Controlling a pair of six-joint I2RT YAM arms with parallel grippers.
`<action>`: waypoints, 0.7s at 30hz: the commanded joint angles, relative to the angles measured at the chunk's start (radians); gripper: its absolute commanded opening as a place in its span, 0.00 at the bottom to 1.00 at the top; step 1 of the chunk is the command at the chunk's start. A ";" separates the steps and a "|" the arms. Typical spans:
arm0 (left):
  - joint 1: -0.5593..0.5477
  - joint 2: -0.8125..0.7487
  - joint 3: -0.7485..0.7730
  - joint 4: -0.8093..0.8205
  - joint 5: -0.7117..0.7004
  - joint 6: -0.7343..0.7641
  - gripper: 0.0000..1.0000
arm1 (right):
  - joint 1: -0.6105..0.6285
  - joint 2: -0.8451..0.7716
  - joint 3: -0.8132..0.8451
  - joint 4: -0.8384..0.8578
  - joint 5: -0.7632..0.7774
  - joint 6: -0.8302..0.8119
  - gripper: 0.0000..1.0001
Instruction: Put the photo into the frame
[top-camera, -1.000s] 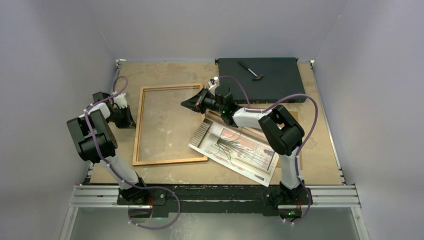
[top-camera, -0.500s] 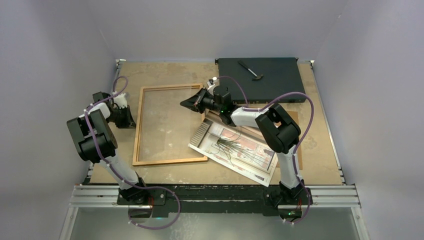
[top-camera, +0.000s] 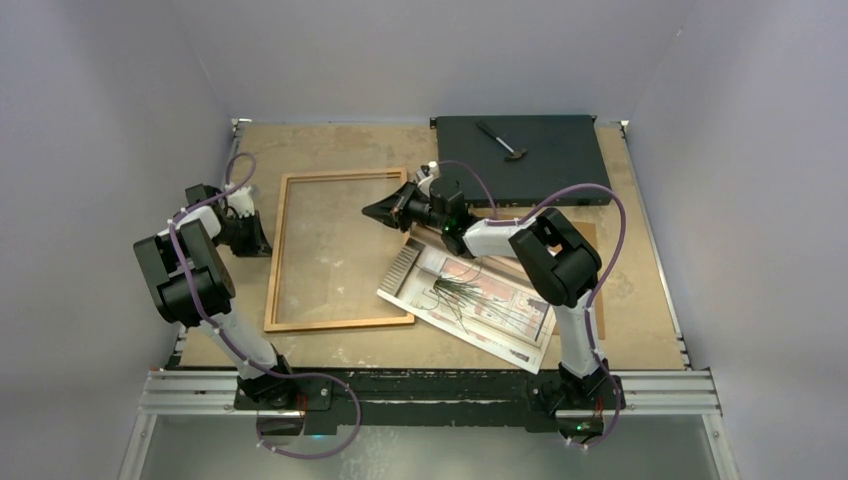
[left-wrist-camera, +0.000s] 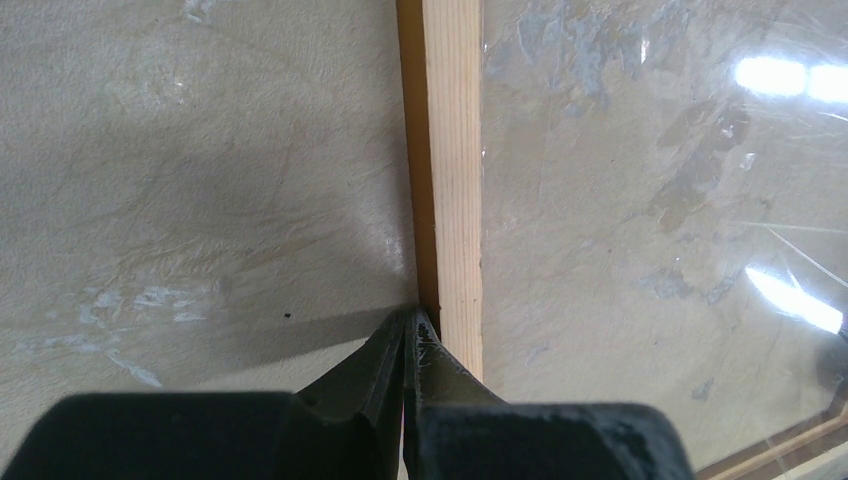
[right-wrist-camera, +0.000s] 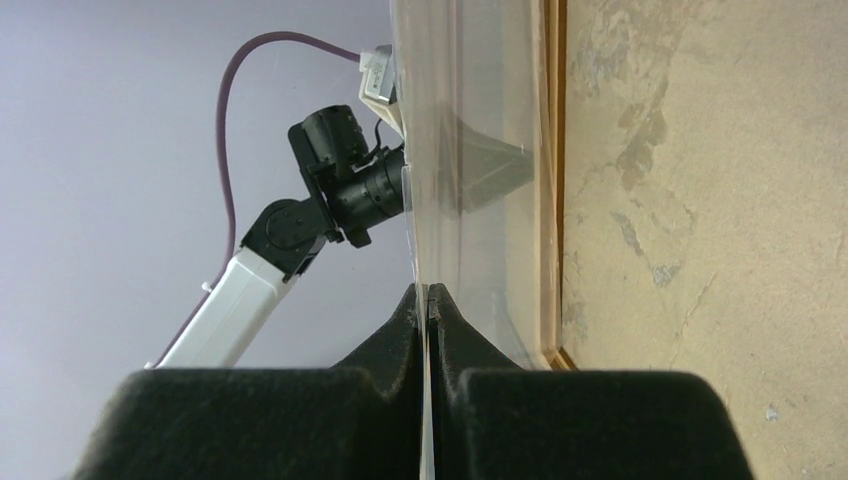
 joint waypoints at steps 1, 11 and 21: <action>-0.003 -0.021 -0.030 -0.009 0.016 -0.005 0.00 | 0.017 -0.053 -0.036 0.080 -0.063 0.052 0.00; -0.002 -0.025 -0.039 -0.003 0.018 -0.007 0.00 | 0.026 -0.049 -0.096 0.197 -0.107 0.136 0.00; -0.002 -0.033 -0.056 0.005 0.014 -0.005 0.00 | 0.030 -0.065 -0.154 0.191 -0.089 0.150 0.00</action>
